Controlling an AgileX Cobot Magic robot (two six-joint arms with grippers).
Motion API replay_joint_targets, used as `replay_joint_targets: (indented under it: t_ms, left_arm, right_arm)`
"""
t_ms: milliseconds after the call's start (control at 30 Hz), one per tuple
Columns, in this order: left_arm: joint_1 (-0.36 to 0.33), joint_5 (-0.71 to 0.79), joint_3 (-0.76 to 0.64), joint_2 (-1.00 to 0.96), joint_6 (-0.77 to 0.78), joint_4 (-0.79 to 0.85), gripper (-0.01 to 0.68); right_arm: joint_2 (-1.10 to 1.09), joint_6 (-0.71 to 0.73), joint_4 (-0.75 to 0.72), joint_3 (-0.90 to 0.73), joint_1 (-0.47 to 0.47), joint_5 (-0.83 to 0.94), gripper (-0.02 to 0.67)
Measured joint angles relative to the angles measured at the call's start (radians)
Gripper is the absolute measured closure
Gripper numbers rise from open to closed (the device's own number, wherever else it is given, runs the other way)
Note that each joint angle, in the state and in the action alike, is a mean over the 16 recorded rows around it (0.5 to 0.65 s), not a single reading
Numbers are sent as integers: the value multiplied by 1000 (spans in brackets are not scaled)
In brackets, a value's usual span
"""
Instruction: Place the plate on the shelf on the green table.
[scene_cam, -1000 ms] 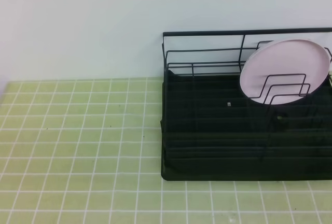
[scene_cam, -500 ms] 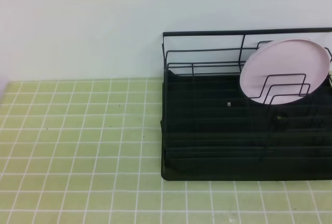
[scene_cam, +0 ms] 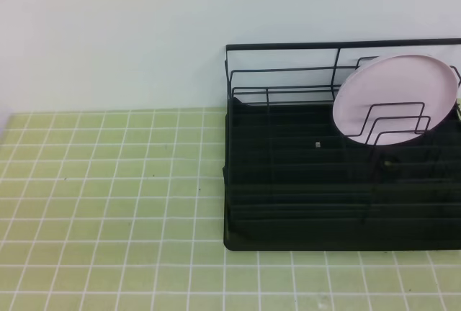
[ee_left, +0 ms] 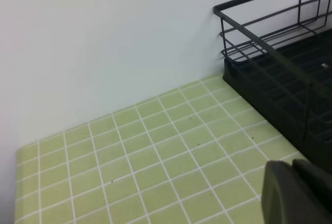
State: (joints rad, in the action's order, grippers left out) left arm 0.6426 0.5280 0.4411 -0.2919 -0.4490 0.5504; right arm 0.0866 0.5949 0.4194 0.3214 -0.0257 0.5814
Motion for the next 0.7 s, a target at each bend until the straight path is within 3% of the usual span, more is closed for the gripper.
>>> replay_joint_targets:
  t_ms: [367, 700]
  left_arm:
    - [0, 0, 0, 0, 0, 0, 675]
    - [0, 1, 0, 0, 0, 0, 675]
  right_arm:
    - [-64, -302, -327, -195, -6, -171, 652]
    - [-118, -371, -371, -322, -7, -232, 652]
